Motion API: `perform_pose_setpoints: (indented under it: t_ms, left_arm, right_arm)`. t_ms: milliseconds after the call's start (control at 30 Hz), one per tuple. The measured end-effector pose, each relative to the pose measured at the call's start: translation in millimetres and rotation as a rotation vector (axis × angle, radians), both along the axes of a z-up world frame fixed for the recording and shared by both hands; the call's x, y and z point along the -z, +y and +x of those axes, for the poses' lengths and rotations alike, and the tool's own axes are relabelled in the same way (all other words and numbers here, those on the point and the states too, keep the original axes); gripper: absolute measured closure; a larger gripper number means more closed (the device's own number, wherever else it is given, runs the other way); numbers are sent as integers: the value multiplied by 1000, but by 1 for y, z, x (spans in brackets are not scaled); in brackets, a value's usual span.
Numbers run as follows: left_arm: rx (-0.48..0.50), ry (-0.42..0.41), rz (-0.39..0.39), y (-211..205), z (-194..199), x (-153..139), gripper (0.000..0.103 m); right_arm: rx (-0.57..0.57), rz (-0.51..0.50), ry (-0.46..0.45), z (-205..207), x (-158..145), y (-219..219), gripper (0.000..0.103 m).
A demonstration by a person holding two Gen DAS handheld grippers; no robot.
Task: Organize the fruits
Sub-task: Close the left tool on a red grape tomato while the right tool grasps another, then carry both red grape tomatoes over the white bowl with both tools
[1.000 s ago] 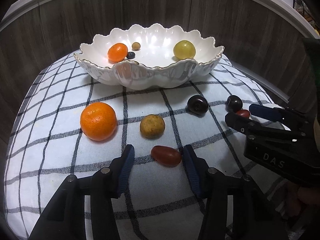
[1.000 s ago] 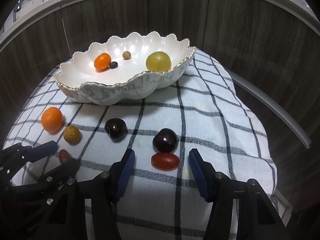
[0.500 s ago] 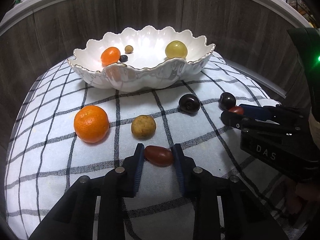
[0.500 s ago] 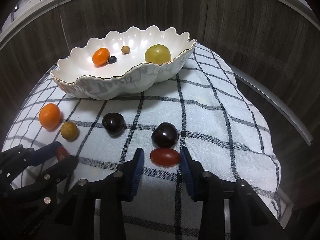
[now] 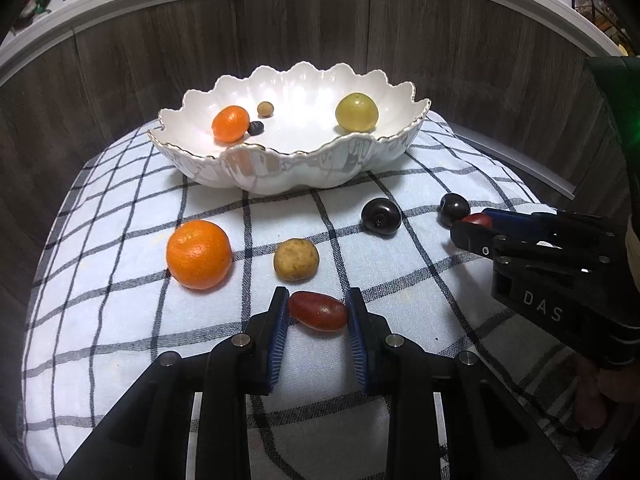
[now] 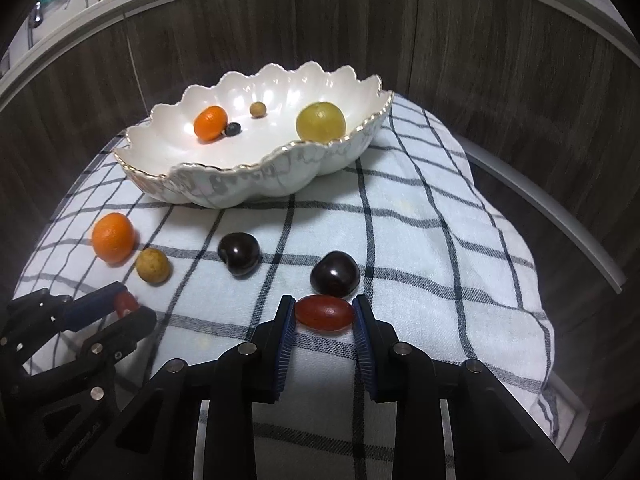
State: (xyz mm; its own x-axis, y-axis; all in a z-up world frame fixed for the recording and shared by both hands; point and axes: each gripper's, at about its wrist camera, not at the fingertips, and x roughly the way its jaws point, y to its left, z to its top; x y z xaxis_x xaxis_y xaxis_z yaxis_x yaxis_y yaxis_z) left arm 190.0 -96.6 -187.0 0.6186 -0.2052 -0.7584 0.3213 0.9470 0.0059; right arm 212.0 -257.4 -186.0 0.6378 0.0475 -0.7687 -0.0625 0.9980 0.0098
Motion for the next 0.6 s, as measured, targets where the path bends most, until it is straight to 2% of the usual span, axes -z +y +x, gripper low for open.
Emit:
perform_pose_setpoints:
  t_ms: [600]
  left_arm:
    - [-53,-36,-19,15,3,-26,74]
  right_arm:
    - [-20,11,-79,-14,-32,8,73]
